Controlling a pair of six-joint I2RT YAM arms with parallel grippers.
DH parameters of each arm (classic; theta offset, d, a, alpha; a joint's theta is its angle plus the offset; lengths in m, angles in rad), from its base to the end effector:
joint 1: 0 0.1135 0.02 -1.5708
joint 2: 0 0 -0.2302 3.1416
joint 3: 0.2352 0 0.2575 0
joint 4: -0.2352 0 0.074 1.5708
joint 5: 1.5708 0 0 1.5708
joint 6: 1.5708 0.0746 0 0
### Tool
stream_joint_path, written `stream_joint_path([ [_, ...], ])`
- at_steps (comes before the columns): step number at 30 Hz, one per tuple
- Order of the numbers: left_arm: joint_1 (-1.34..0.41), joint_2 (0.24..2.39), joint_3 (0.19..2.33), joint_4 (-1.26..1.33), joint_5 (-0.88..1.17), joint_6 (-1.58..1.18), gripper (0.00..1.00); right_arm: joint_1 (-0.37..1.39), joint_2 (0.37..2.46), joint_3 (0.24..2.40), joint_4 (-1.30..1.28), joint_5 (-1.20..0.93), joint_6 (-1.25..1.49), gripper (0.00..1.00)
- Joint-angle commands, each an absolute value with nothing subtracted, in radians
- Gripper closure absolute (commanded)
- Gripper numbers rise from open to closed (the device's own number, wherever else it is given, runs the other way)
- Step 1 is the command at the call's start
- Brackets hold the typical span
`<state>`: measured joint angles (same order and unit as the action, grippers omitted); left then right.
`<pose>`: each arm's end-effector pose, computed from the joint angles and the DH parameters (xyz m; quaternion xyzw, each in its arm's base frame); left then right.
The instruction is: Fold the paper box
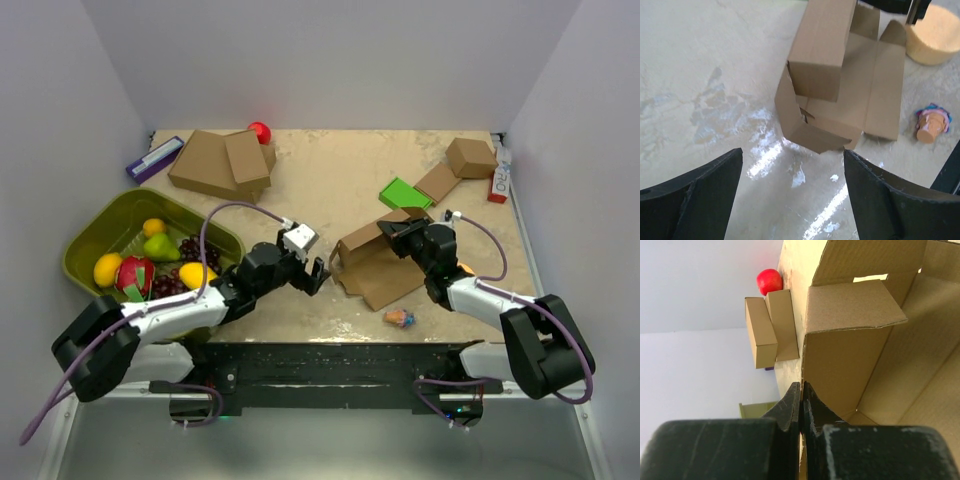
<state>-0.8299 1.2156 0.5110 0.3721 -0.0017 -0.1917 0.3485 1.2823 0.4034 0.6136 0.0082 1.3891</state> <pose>0.2094 -0.2287 0.1643 0.2550 0.7734 -0.2831 0.5066 0.2858 0.1032 0.1407 0.3971 0.6880 0.4617 0.3947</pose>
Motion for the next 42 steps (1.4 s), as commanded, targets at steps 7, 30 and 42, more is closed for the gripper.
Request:
stream_joint_path([
  [7, -0.859, 1.472, 0.563, 0.518, -0.012, -0.098, 0.22, 0.351, 1.259, 0.397, 0.626, 0.023, 1.388, 1.00],
  [30, -0.857, 1.638, 0.683, 0.775, -0.090, -0.123, 0.46, 0.353, 1.255, 0.380, 0.634, 0.021, 1.385, 1.00],
  [42, -0.856, 1.677, 0.715, 0.828, -0.285, -0.158, 0.51, 0.351, 1.247, 0.374, 0.629, 0.025, 1.384, 1.00],
])
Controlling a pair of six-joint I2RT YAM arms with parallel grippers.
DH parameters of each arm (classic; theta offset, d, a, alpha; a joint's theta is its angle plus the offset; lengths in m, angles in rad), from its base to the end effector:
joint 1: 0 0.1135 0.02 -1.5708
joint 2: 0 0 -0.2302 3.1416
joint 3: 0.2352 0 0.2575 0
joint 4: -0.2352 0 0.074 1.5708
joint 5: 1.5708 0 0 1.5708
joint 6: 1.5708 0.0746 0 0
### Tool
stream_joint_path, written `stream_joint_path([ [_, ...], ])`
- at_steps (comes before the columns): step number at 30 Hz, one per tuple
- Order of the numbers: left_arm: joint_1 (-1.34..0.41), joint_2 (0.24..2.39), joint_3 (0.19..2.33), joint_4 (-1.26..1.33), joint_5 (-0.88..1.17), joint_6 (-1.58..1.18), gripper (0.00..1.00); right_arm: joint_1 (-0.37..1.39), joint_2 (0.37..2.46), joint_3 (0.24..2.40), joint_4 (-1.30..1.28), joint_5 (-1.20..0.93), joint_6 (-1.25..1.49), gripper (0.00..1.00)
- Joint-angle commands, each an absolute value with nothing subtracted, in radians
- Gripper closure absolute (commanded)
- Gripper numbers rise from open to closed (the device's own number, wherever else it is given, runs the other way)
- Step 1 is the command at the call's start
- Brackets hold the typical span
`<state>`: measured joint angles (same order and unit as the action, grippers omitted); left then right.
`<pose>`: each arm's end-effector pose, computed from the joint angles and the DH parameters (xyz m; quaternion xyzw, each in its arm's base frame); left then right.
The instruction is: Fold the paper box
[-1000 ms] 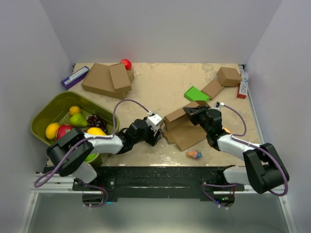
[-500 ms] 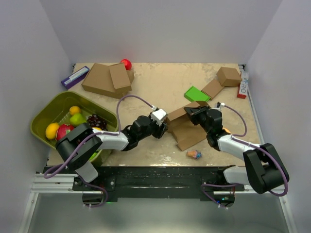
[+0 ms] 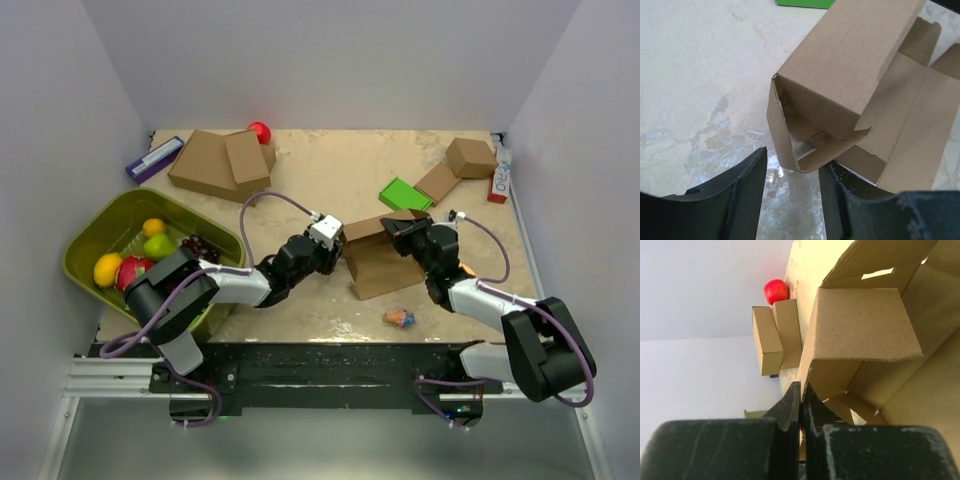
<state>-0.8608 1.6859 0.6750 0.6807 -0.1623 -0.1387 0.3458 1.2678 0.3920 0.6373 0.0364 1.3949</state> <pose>0.2503 -0.2727 0.1140 0.2424 0.7754 -0.2197 0.5401 0.2851 0.0998 0.1442 0.4034 0.6748 0.4632 0.4092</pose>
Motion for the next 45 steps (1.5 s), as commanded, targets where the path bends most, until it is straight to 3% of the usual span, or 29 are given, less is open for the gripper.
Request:
stream_joint_path([
  [1, -0.856, 1.672, 0.703, 0.836, -0.290, -0.156, 0.51, 0.351, 1.247, 0.374, 0.627, 0.025, 1.382, 1.00],
  [7, -0.857, 1.594, 0.629, 0.845, -0.187, -0.195, 0.30, 0.353, 1.243, 0.376, 0.617, 0.040, 1.382, 1.00],
  [13, -0.864, 1.542, 0.586, 0.828, -0.105, -0.385, 0.21, 0.351, 1.255, 0.374, 0.626, 0.034, 1.387, 1.00],
  [27, -0.954, 1.549, 0.572, 0.719, -0.169, -0.646, 0.20, 0.351, 1.232, 0.365, 0.623, 0.037, 1.391, 1.00],
  [45, -1.002, 1.644, 0.592, 0.741, -0.202, -0.709, 0.23, 0.353, 1.201, 0.353, 0.614, 0.040, 1.394, 1.00],
])
